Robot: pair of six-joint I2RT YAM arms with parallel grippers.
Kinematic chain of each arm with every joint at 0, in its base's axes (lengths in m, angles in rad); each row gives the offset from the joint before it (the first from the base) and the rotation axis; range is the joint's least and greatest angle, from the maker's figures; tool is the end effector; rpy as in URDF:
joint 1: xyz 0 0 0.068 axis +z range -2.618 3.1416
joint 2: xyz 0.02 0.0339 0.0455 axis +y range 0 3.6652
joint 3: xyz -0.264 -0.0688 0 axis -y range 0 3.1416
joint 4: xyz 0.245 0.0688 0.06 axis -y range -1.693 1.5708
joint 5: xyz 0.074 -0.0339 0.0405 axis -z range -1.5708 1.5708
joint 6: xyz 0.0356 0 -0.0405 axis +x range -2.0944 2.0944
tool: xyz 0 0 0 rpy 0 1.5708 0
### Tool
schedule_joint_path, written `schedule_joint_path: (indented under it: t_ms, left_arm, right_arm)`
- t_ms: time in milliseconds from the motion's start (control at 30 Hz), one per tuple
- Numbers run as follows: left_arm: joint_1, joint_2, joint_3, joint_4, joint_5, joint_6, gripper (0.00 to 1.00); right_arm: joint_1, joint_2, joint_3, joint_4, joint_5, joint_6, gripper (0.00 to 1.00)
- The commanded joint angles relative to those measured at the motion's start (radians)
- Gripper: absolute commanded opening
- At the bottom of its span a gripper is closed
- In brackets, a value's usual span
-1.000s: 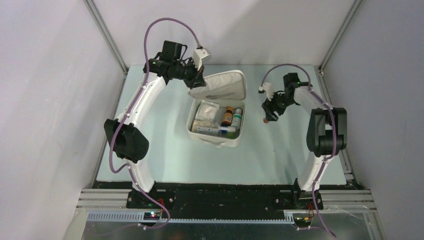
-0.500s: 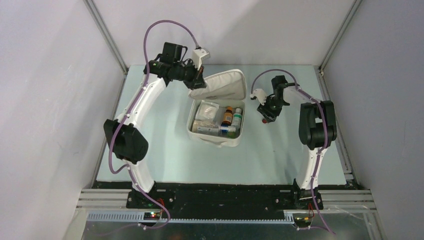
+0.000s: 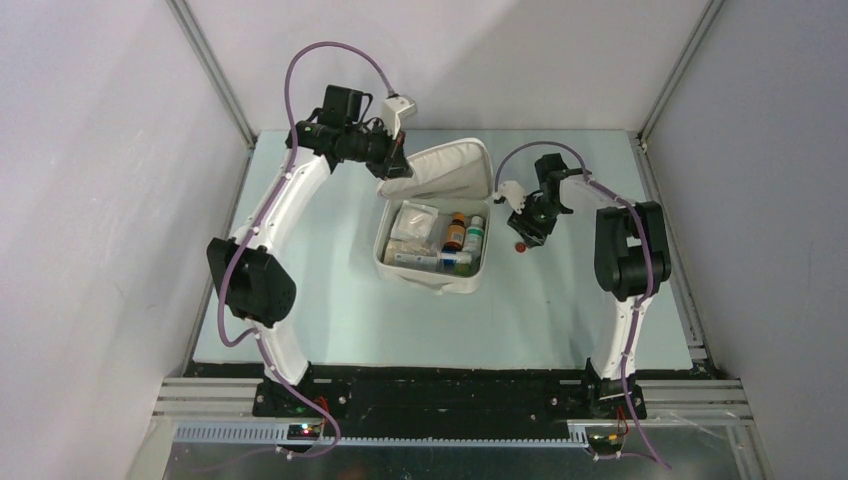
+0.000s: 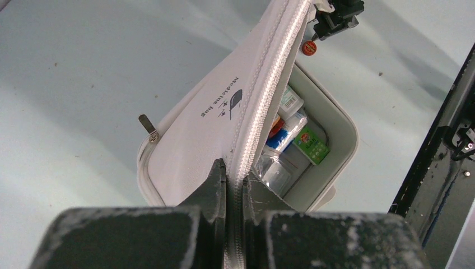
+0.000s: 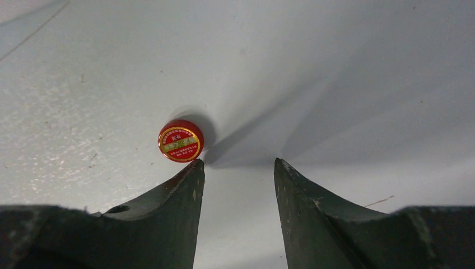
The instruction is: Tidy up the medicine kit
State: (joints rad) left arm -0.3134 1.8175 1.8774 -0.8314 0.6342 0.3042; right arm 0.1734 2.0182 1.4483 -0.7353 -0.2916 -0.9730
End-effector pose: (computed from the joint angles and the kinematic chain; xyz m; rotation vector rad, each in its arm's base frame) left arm 0.3731 -0.1431 0.3725 0.9798 2.0464 -0.7419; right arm 0.3935 0.0793 0.1655 -1.5513 2.3029 0.2312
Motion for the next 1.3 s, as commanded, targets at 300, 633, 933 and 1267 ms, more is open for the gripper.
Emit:
schedule_joint_path:
  t_ms: [300, 633, 933, 1267]
  left_arm:
    - [0.039, 0.004, -0.001, 0.032, -0.038, -0.173, 0.00]
    - [0.083, 0.027, 0.011, 0.100, -0.051, -0.329, 0.00]
    - [0.083, 0.032, 0.000, 0.107, -0.030, -0.327, 0.00]
    - [0.083, 0.037, 0.006, 0.108, -0.031, -0.321, 0.00]
  right_arm:
    - [0.020, -0.115, -0.041, 0.008, -0.155, 0.146, 0.51]
    - [0.063, -0.073, -0.074, 0.084, -0.075, 0.134, 0.50]
    - [0.064, -0.053, -0.074, 0.084, -0.045, 0.141, 0.49]
    - [0.066, -0.036, -0.074, 0.034, -0.050, 0.141, 0.48]
